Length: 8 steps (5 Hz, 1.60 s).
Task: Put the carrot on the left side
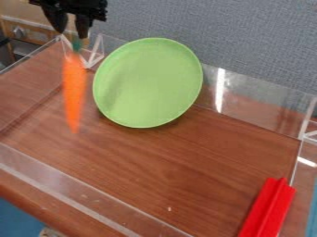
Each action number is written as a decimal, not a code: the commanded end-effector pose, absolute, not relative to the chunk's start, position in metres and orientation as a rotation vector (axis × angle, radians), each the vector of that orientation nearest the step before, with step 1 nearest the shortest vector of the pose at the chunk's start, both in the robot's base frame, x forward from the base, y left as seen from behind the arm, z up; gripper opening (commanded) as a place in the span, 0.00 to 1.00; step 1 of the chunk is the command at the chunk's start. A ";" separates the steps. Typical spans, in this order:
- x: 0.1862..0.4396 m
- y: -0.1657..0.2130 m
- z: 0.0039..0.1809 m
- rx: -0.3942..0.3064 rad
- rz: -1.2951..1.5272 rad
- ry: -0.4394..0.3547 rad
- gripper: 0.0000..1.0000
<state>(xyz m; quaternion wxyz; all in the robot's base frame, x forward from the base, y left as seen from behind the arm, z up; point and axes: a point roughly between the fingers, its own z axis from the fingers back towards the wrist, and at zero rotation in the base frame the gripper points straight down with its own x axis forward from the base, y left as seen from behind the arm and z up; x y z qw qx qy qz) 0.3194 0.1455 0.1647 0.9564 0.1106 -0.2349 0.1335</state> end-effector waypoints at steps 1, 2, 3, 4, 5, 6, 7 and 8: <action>0.325 0.139 0.187 0.220 0.246 -0.536 0.00; 0.337 0.134 0.176 0.199 0.196 -0.527 1.00; 0.343 0.123 0.170 0.174 0.121 -0.518 0.00; 0.339 0.118 0.164 0.154 0.060 -0.498 1.00; 0.335 0.114 0.163 0.134 -0.002 -0.488 1.00; 0.328 0.109 0.153 0.128 0.012 -0.463 1.00; 0.323 0.104 0.145 0.126 0.026 -0.443 1.00; 0.319 0.097 0.140 0.118 0.036 -0.429 1.00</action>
